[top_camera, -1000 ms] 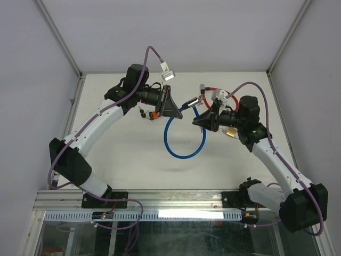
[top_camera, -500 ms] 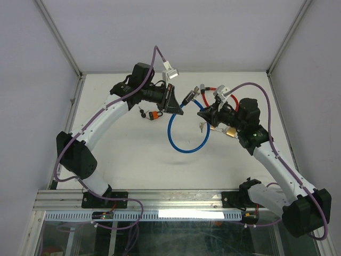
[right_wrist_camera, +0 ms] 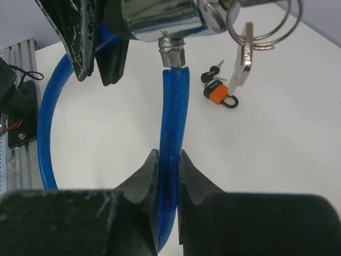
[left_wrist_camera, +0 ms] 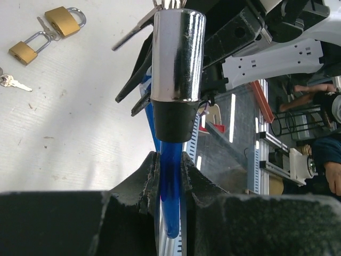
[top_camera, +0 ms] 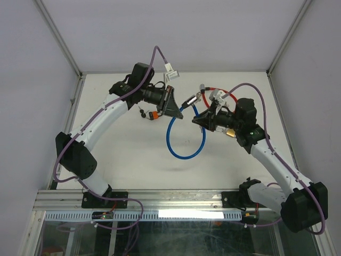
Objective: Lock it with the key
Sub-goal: Lock the lock.
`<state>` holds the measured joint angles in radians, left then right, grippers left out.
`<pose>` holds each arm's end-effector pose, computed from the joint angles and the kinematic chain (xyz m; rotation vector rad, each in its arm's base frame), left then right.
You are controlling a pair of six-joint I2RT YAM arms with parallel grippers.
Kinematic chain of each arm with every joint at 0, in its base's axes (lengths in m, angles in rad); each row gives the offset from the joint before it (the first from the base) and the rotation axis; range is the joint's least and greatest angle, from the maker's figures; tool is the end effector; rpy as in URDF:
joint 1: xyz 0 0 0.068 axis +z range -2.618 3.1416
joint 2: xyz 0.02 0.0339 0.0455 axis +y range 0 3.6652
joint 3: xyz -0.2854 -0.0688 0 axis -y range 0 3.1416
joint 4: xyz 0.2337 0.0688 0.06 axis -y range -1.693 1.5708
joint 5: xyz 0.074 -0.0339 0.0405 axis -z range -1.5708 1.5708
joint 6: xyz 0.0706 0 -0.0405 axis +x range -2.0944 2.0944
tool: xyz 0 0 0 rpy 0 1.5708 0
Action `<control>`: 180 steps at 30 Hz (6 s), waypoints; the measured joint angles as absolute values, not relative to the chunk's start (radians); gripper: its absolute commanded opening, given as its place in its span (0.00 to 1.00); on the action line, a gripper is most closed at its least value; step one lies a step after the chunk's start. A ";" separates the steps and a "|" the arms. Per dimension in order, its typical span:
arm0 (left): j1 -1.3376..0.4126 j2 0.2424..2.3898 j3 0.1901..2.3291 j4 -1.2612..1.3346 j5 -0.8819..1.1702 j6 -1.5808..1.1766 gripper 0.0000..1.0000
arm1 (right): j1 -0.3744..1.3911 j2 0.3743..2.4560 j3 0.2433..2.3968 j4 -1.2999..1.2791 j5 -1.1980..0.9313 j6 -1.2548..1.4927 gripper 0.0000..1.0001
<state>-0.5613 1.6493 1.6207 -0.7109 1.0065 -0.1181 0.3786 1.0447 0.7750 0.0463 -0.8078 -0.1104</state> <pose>0.2732 -0.2423 0.3760 1.0309 2.0810 -1.5032 0.2020 0.1353 0.3287 -0.9843 1.5245 0.9107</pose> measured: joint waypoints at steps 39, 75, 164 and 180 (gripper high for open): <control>-0.582 1.438 1.456 -0.482 0.817 -0.167 0.74 | 0.334 1.059 0.526 0.879 -0.892 0.353 0.00; -1.081 0.921 0.899 0.198 0.070 -0.375 0.58 | 0.318 1.052 0.514 0.847 -0.678 0.319 0.00; -0.836 1.405 0.869 0.691 -0.141 -0.172 0.00 | 0.229 0.998 0.776 0.299 -0.995 -0.042 0.62; -0.733 1.327 0.735 0.580 0.356 0.021 0.00 | 0.153 1.221 0.813 0.546 -1.250 0.617 0.70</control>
<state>-0.7334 1.3273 0.7345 0.5797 0.3557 0.0212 0.1532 1.2205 0.8127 0.5461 -1.2499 0.6170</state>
